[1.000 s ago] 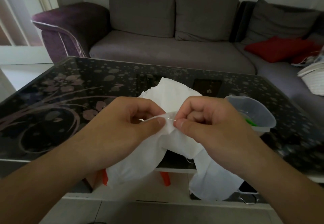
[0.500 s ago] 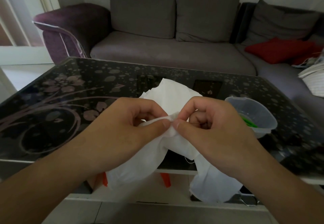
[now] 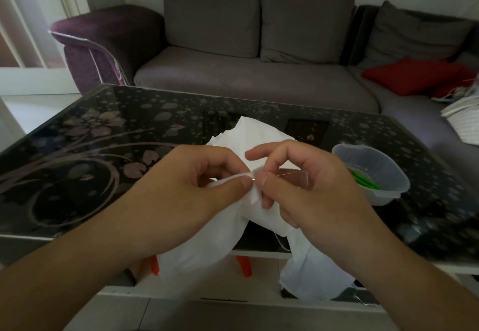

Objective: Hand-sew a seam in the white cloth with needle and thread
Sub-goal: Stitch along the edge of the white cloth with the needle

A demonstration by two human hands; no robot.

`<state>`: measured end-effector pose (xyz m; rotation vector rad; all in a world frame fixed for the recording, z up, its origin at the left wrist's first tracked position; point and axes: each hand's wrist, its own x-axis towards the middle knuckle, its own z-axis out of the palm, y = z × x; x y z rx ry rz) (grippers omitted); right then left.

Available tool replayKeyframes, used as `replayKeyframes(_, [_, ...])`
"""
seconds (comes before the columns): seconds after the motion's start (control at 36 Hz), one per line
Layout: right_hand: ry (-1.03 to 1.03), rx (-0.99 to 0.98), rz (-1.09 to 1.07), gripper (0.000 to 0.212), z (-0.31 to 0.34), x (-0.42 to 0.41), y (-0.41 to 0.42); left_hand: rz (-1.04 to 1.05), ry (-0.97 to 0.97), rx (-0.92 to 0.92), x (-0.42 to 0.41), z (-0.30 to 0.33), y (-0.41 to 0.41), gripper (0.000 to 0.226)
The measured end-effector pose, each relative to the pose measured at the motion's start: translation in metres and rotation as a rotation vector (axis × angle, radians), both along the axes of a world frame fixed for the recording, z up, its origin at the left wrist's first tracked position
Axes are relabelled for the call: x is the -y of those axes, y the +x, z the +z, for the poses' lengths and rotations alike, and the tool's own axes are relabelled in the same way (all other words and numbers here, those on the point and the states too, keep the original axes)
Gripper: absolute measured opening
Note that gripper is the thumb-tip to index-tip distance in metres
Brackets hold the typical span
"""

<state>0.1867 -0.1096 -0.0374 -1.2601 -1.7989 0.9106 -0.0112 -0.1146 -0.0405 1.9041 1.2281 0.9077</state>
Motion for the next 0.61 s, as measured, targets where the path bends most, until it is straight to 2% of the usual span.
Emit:
replayKeyframes(0.11, [-0.079, -0.094, 0.028, 0.014, 0.0015, 0.0017, 0.0006, -0.01, -0.02, 0.029, 0.0009, 0.0018, -0.0006, 0.014])
replayKeyframes(0.61, [-0.049, -0.121, -0.003, 0.013, -0.004, 0.0029, -0.0012, 0.032, -0.11, 0.068, 0.0018, -0.0002, -0.0011, 0.014])
